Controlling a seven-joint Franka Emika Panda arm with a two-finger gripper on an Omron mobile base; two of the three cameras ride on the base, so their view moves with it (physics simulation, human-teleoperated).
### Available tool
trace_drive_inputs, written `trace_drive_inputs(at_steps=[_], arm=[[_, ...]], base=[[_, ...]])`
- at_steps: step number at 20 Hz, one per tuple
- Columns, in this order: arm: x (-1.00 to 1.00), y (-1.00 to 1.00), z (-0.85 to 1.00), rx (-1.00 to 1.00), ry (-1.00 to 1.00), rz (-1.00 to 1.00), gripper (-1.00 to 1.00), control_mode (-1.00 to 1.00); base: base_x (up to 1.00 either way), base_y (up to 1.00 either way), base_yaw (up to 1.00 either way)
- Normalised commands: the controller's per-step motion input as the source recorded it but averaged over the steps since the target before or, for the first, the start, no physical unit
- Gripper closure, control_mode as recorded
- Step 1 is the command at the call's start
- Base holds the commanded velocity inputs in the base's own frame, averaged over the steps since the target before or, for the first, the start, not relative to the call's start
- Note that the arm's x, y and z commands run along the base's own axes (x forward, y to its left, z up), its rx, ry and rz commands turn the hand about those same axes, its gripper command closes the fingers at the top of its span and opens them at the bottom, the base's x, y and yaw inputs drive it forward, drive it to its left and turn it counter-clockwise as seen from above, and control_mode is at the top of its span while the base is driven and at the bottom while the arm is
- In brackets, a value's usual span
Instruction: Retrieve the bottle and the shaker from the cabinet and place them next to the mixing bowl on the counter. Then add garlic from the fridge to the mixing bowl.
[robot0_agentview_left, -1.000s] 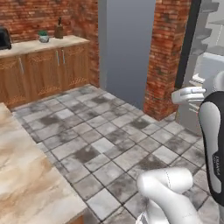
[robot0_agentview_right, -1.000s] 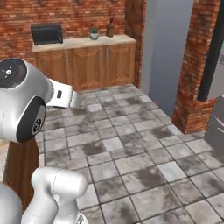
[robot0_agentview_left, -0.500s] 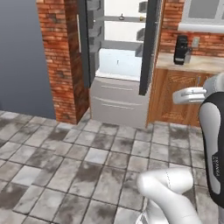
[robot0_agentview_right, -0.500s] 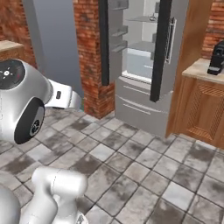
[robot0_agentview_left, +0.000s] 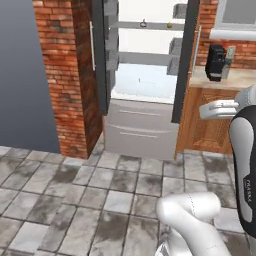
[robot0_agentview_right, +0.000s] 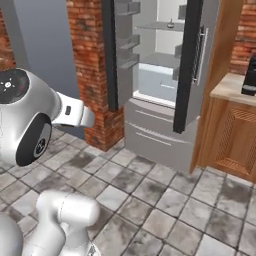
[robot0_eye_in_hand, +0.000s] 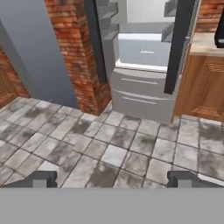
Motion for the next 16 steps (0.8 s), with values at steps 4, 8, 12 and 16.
trace_drive_inputs(at_steps=[4,8,12,16], arm=[[0.0,0.0,0.0,0.0,0.0,0.0,-1.0,1.0],[0.0,0.0,0.0,0.0,0.0,0.0,-1.0,1.0],[0.0,0.0,0.0,0.0,0.0,0.0,-1.0,1.0],[0.0,0.0,0.0,0.0,0.0,0.0,-1.0,1.0]], base=[[1.0,0.81,-0.24],[1.0,0.57,-0.42],[1.0,0.35,-0.51],[1.0,0.41,-0.54]])
